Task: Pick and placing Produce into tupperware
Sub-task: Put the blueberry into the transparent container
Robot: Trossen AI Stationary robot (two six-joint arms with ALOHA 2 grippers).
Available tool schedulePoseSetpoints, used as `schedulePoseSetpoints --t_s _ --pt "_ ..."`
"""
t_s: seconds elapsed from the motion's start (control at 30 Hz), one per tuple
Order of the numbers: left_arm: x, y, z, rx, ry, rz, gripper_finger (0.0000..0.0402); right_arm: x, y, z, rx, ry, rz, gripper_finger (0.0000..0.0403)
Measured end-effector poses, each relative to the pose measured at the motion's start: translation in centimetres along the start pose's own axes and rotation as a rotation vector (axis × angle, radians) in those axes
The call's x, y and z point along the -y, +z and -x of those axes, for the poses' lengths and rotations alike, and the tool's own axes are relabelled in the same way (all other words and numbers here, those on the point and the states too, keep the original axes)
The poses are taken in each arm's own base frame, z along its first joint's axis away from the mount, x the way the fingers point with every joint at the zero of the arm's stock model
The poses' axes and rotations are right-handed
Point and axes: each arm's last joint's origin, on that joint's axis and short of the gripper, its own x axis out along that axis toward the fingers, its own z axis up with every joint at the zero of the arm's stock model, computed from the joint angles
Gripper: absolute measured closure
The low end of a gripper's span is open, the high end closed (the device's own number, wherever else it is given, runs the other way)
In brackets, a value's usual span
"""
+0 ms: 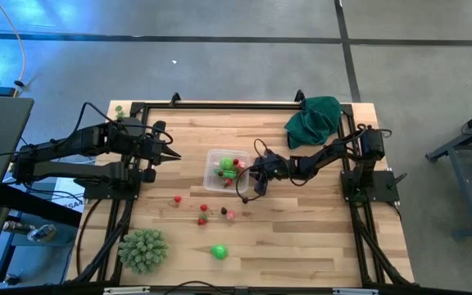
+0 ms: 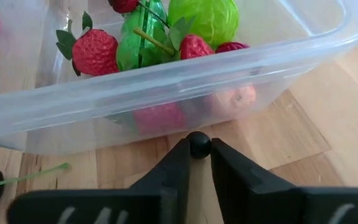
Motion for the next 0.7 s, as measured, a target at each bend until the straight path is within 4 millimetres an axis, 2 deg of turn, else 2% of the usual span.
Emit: schedulePoseSetpoints --t_s 0.3,0.7 --pt "0.0 0.0 0.0 0.0 0.0 0.0 0.0383 0.07 -0.12 -0.01 -0.006 -0.028 0.009 0.0276" --pt "0.0 0.0 0.01 0.0 0.001 0.0 0.0383 -0.25 -0.4 -0.57 0.008 -0.04 0.04 0.0269"
